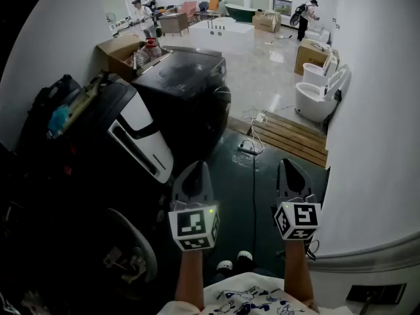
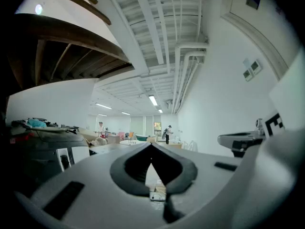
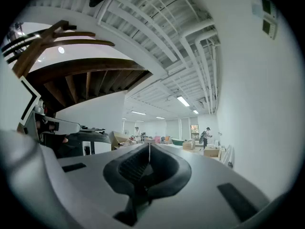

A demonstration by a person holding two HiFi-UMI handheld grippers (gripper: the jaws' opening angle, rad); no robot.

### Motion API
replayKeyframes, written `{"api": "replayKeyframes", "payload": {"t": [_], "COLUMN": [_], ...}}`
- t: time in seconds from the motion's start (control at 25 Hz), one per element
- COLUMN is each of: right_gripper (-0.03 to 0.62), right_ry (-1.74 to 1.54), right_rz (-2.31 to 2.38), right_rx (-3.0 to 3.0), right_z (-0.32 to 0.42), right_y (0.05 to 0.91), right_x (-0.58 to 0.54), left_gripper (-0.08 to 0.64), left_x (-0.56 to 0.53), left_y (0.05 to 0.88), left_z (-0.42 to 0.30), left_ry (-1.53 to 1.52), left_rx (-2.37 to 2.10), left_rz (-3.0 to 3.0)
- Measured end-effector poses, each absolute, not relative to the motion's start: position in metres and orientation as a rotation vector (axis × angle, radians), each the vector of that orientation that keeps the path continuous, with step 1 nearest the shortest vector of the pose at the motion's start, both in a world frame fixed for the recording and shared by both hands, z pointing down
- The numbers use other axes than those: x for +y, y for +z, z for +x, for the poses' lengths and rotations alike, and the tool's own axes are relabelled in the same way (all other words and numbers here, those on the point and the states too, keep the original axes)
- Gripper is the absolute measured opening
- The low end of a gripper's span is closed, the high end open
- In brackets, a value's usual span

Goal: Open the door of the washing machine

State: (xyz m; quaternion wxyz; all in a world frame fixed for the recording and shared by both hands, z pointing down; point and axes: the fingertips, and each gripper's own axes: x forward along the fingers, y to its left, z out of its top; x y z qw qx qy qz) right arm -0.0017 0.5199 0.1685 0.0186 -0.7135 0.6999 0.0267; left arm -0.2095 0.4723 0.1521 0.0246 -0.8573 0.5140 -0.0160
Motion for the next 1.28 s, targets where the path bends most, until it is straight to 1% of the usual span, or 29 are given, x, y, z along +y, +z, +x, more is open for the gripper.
{"api": "replayKeyframes", "payload": {"t": [0.72,0.76,0.8,0.84,1.28], "right_gripper": [0.022,0.047,0.141,0.19,0.206], "right_ry": [0.084,0.079,0.071,0.062,0.028], "right_rz": [-2.157,-2.142,-2.124,-2.108,-2.076], "right_rx": [2.219,2.232,2.249,2.265,2.297], "right_z": [0.013,0.014,0.014,0.015,0.051], "right_y": [0.177,0.178,0.179,0.18,0.193], "right_x": [0.515,0.513,0.51,0.507,0.474], "left_gripper": [0.003,0.003,0.003,0.002,0.003], "left_x": [0.466,0.465,0.463,0.462,0.44], "left_y": [0.159,0.16,0.161,0.162,0.174], "left_z": [-0.188,-0.185,-0.182,-0.18,-0.156], "left_ry": [-0.062,-0.065,-0.067,-0.07,-0.079], "left_rx": [1.604,1.606,1.61,1.614,1.7], "left_rz": [-2.646,-2.645,-2.643,-2.641,-2.603]}}
